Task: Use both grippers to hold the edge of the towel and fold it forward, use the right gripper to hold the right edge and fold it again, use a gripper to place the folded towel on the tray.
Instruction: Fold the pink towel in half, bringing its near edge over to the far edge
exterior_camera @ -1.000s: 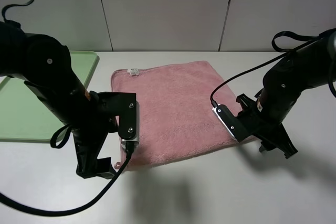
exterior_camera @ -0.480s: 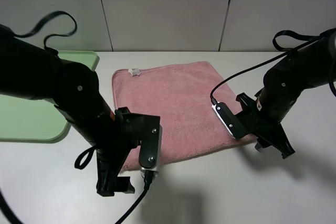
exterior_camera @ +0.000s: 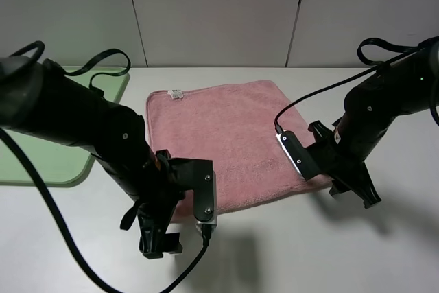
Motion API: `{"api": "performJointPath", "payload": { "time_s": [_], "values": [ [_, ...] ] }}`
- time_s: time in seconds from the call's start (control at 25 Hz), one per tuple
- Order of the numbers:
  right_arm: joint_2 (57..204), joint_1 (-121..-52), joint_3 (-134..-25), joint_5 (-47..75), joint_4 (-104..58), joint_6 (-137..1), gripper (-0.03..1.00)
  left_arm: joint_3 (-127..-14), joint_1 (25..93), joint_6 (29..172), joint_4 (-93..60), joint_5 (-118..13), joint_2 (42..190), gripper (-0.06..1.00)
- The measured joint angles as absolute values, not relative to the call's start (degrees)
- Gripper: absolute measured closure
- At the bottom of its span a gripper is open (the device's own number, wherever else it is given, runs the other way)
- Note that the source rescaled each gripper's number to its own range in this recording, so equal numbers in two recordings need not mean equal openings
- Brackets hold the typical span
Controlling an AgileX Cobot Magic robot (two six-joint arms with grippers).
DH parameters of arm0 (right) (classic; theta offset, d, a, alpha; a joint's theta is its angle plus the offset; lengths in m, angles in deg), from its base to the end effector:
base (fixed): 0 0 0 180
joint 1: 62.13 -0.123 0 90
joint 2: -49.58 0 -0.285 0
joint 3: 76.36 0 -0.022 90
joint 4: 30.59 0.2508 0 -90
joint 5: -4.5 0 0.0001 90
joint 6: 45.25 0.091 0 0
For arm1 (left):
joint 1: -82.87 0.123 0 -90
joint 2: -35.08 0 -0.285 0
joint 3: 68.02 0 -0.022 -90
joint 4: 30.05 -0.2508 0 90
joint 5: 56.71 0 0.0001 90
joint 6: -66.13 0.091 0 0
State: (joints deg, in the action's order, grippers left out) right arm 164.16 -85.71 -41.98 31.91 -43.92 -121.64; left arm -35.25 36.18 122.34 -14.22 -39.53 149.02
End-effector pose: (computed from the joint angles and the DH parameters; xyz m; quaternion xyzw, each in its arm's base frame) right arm 0.2544 0.1005 0.0884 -0.8254 0.5607 -0.0647 0.0030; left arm 0.1989 -0.2217 0.0990 0.6893 0.7086 -0.0470 0.1432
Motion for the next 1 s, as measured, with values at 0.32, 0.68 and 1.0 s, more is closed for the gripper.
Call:
{"api": "performJointPath", "payload": {
  "time_s": [0.32,0.68,1.0],
  "values": [
    [164.2,-85.7,-42.0,31.7,-42.0,-121.6,0.44,-35.3,36.2,119.9,-14.2,-43.1,150.5,0.25],
    [164.2,-85.7,-42.1,28.1,-36.1,-121.6,0.44,-35.3,36.2,118.0,-14.2,-43.5,150.5,0.76],
    [164.3,-85.7,-42.1,24.7,-33.9,-121.6,0.97,-35.3,36.2,118.0,-14.2,-42.5,150.5,0.94]
  ]
}}
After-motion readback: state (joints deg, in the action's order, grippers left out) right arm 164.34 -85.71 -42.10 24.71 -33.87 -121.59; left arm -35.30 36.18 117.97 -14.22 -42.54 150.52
